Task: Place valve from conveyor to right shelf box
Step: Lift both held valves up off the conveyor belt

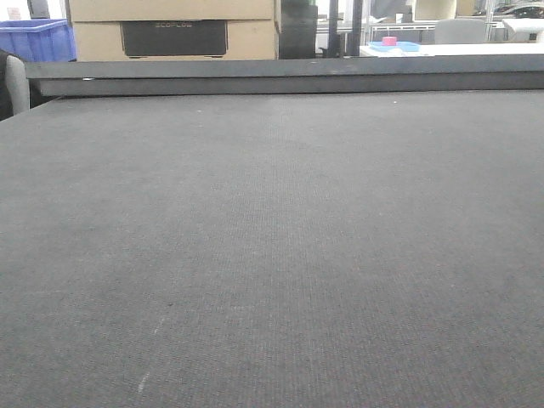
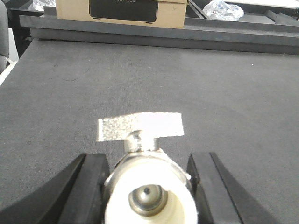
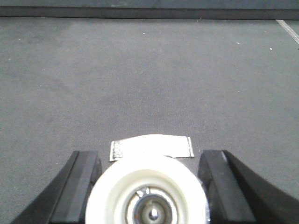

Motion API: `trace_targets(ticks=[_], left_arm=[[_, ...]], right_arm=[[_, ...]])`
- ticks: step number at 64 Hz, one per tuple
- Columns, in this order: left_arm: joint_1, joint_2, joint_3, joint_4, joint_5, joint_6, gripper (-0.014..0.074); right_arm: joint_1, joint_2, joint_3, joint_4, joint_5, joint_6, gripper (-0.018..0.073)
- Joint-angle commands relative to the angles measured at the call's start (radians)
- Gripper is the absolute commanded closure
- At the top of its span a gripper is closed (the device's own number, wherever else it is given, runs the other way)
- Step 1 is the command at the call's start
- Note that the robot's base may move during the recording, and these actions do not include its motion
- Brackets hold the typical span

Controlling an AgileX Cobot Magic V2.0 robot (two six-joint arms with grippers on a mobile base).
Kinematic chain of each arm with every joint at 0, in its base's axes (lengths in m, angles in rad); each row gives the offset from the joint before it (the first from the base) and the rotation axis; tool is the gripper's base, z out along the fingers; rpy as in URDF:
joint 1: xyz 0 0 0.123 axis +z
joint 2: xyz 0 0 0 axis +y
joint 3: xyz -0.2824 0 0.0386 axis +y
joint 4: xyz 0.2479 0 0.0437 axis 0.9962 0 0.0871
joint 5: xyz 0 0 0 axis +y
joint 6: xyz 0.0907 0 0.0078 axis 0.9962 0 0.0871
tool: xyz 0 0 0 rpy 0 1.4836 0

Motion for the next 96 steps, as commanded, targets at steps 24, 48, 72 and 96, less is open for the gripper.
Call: trace_targets(ticks=[24,48,72,96], left_arm=[[-0.005,-0.008,-0.005,0.006,-0.068,-0.005,0.0707],[-0.005,-0.008,-0.005,0.006,-0.068,-0.005,0.0707],[-0.005,-0.008,-0.005,0.006,-0.068,-0.005,0.0707],[-0.005,-0.008,-0.005,0.006,-0.068,-0.005,0.0707]], right_arm=[[-0.003,-0.01,-0.008,-0.003,-0.081,-0.007,0.0721],[-0.003,-0.01,-0.008,-0.003,-0.081,-0.007,0.0721],[-0.003,-0.01,-0.008,-0.003,-0.081,-0.007,0.0721],[-0.003,-0.01,-0.008,-0.003,-0.081,-0.007,0.0721]])
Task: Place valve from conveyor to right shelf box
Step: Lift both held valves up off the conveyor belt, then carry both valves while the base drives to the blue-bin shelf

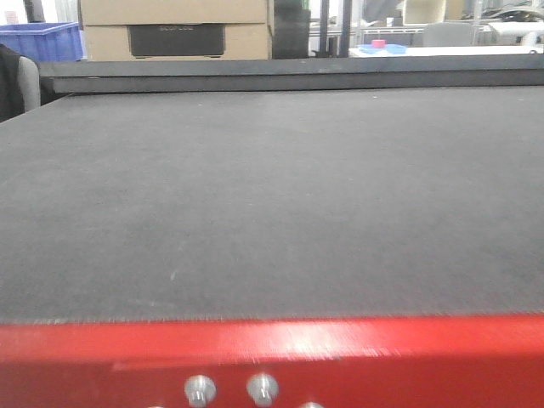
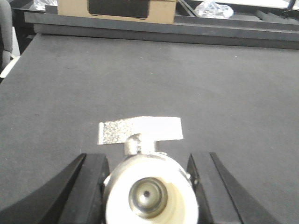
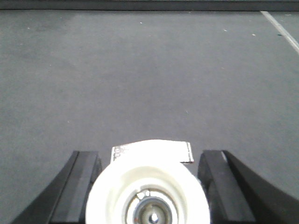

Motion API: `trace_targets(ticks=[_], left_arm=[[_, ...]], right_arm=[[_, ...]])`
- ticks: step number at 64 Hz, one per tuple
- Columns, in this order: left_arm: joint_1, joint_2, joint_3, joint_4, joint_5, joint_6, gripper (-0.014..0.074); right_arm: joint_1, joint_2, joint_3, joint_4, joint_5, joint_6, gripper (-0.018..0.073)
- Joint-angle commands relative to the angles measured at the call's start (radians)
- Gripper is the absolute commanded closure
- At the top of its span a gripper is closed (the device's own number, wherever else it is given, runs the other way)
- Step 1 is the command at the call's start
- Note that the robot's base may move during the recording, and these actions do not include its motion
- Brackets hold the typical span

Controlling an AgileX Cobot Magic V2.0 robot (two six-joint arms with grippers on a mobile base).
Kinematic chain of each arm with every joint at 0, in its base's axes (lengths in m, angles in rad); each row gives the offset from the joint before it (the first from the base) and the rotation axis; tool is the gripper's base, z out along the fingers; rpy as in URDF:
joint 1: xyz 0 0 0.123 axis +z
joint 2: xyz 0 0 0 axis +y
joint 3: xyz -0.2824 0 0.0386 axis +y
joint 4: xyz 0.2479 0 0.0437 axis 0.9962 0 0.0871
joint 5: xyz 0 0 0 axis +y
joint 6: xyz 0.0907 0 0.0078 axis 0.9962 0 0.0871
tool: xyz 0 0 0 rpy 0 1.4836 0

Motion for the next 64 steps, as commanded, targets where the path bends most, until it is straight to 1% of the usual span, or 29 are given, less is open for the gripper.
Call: trace_targets(ticks=[1,64], left_arm=[[-0.005,-0.008,-0.005,0.006,-0.062,-0.005,0.0707],[-0.005,-0.013,-0.005,0.006,-0.064,-0.005,0.0707]], right_arm=[[-0.003,-0.008,-0.008,-0.003,-0.079,-0.007,0.0721],[-0.003,-0.01,-0.008,-0.003,-0.079,-0.007,0.0721]])
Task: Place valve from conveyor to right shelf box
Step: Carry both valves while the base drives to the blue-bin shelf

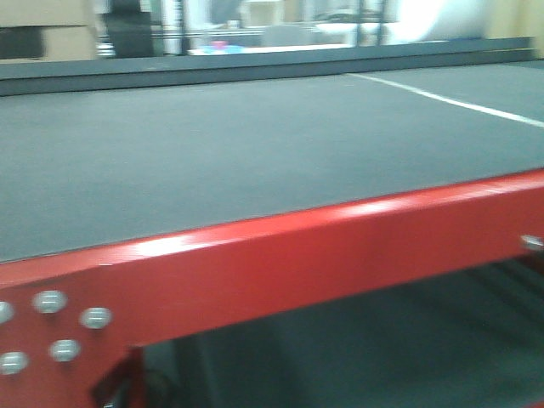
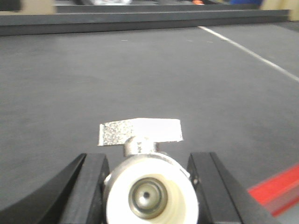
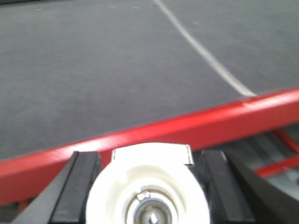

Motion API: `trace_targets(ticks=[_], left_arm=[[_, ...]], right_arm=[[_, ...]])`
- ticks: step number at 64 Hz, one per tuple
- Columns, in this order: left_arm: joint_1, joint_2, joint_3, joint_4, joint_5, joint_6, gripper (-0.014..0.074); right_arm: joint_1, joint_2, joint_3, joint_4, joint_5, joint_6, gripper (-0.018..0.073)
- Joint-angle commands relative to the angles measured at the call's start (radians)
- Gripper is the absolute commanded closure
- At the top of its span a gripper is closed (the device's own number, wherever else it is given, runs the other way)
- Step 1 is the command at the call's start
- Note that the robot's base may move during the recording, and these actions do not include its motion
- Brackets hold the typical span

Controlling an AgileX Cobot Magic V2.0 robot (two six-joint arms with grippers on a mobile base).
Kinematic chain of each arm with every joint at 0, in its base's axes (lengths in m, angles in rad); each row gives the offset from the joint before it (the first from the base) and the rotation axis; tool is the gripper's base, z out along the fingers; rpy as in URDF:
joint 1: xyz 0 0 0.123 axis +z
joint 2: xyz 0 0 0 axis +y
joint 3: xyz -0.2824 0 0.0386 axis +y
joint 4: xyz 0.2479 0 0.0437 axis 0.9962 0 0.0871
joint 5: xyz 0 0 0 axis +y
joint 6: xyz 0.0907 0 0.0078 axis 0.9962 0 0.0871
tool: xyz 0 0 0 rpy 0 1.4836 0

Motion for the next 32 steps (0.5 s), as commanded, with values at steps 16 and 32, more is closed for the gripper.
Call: trace_targets(ticks=[16,32], left_arm=[[-0.005,-0.009,-0.005,-0.001,-0.064,-0.005,0.0707],[-0.005,-0.009,-0.005,-0.001,-0.064,-0.005,0.0707]], right_arm=[[-0.003,-0.01,-0.008,-0.003,-0.079,-0.007,0.0721],[-0.003,-0.01,-0.008,-0.003,-0.079,-0.007,0.0721]])
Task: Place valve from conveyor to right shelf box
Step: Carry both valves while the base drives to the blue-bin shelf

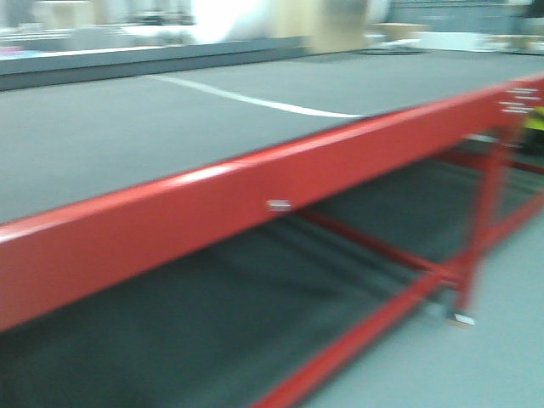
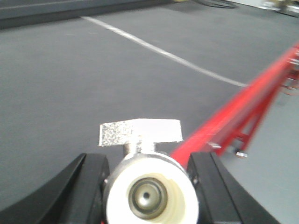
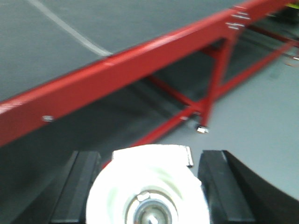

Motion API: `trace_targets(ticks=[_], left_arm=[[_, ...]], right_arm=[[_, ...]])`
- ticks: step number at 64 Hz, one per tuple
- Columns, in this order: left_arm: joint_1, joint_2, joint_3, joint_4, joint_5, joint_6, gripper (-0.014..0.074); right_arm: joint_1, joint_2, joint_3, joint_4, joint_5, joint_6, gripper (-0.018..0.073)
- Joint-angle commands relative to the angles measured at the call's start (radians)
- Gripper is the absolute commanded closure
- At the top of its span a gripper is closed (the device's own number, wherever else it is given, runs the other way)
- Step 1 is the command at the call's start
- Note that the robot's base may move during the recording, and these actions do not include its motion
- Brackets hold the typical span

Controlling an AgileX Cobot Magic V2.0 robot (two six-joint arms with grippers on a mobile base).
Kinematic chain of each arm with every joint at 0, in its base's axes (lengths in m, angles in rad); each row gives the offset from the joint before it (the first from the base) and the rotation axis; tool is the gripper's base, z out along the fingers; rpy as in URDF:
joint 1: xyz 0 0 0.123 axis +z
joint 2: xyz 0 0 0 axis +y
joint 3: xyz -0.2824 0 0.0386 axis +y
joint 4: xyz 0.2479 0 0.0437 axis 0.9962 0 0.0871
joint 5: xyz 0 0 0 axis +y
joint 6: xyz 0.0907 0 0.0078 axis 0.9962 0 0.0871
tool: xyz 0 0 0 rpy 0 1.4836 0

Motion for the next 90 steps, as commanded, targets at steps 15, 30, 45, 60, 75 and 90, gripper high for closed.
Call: trace_targets(ticks=[15,30,45,60,75,90], left_arm=[[-0.005,-0.009,-0.005,-0.001,-0.064,-0.005,0.0707],[-0.005,-0.009,-0.005,-0.001,-0.064,-0.005,0.0707],[-0.005,-0.009,-0.005,-0.001,-0.064,-0.005,0.0707],[-0.005,-0.009,-0.005,-0.001,-0.064,-0.005,0.0707],[-0.005,-0.009,-0.005,-0.001,-0.064,-0.005,0.0707],[-0.005,-0.009,-0.005,-0.001,-0.064,-0.005,0.0707]], right_arm=[[-0.003,-0.01,-0.008,-0.003,-0.079,-0.007,0.0721],[-0.003,-0.01,-0.008,-0.003,-0.079,-0.007,0.0721],[-0.003,-0.01,-0.008,-0.003,-0.079,-0.007,0.0721],[-0.003,-0.01,-0.008,-0.003,-0.079,-0.007,0.0721],[-0.003,-0.01,-0.008,-0.003,-0.079,-0.007,0.0721],[-0.003,-0.01,-0.008,-0.003,-0.079,-0.007,0.0721]])
